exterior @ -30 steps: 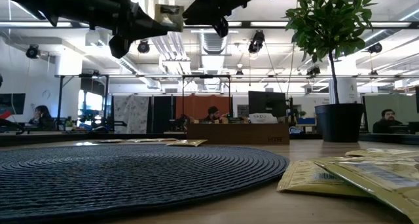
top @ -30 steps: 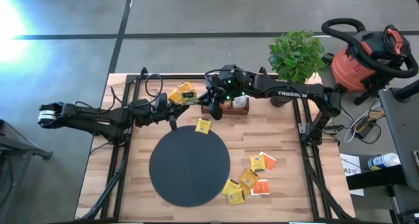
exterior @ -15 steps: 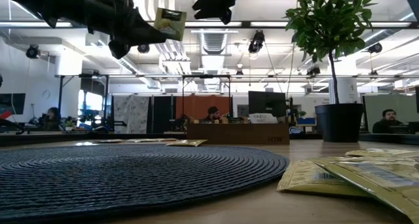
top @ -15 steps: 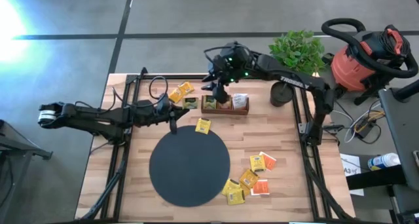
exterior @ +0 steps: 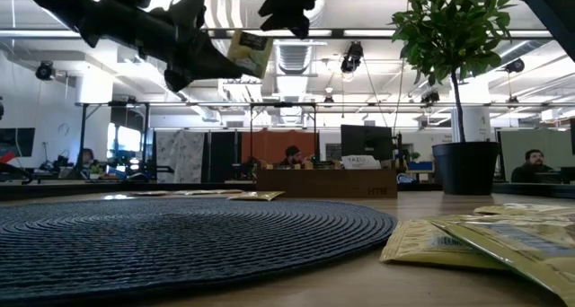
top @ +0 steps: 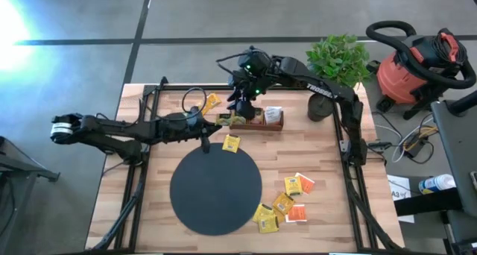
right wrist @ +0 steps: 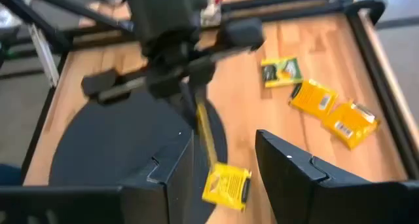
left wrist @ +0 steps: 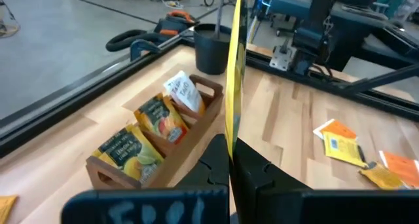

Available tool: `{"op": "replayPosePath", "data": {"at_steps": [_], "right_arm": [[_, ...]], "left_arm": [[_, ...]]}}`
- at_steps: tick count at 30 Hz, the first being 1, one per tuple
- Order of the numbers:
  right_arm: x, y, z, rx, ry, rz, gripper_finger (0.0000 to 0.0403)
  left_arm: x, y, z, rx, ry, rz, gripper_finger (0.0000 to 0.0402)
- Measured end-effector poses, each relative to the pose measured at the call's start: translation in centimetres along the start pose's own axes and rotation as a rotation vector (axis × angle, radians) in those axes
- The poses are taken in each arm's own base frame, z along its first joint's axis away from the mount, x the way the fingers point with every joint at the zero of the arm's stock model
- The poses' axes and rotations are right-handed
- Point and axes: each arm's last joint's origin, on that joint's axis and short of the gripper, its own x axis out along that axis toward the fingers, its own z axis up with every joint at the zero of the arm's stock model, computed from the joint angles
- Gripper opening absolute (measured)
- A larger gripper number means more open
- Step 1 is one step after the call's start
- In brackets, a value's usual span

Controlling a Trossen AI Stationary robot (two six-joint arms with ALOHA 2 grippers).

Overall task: Pick & Place Tea
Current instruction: Put the yellow tea bag into the left section of the wooden organizer

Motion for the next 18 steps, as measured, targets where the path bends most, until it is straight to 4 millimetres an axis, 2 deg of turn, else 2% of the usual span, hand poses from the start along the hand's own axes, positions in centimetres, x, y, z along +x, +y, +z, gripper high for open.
{"op": "replayPosePath", "data": {"at_steps": [11,18], "right_arm": [[1.5,0.9,-1.0,-0.001,0.078,0.032,0.0162],[1.5,1.1,-1.0,-0.016,0.076,0.026,0.0162]], "left_arm": [[1.5,0.1,1.4,0.021,-0.032,-0.039,0.0],[2.5,-0.1,1.4,0.031,-0.003,-0.068,0.0]]}}
